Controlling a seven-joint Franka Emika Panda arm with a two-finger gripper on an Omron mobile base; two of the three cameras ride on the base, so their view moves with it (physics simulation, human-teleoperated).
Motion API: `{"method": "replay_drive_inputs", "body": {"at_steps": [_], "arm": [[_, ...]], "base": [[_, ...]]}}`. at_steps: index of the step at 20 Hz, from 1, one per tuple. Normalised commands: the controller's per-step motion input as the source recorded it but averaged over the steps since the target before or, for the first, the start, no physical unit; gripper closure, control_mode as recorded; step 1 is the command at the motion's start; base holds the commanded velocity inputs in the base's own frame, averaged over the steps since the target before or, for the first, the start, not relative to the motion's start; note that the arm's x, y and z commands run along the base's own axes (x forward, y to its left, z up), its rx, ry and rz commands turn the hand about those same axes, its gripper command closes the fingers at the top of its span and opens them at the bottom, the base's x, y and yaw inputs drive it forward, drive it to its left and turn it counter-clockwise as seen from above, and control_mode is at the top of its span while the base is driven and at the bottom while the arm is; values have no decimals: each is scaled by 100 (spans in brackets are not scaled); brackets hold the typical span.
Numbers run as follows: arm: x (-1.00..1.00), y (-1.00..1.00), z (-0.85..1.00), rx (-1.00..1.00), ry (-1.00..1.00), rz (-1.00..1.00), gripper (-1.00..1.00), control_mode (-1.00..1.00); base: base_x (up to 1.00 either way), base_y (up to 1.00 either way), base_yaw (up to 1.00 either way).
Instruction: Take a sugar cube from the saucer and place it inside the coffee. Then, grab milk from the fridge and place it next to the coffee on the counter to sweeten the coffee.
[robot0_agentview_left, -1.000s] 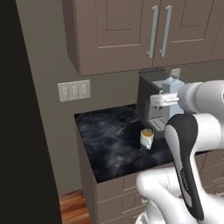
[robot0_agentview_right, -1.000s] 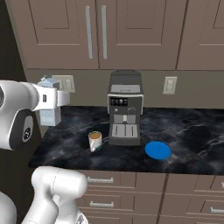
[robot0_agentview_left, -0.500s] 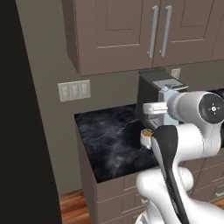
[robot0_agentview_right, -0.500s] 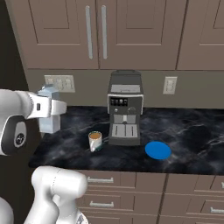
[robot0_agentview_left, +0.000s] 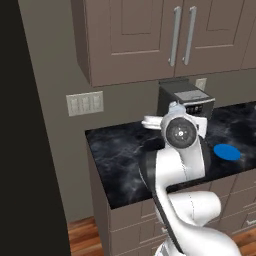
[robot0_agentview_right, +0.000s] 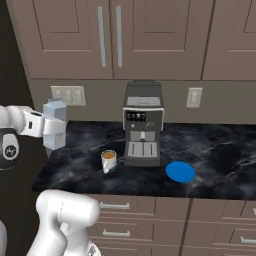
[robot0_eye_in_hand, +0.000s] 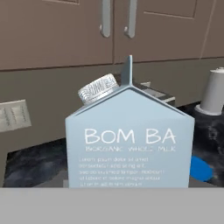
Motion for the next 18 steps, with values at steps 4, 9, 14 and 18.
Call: {"method": "replay_drive_inputs", "body": {"at_steps": [4,9,14,18], "arm": [[38,10,-45,0,-12,-23,100,-100],[22,8,-37,0,-2,-21,100,-100],[17,17,-26,0,0,-23,100,-100],[11,26,-23,0,0,-23,100,-100]], "base": [[0,0,0],[0,0,0],[0,0,0],[0,0,0]]}}
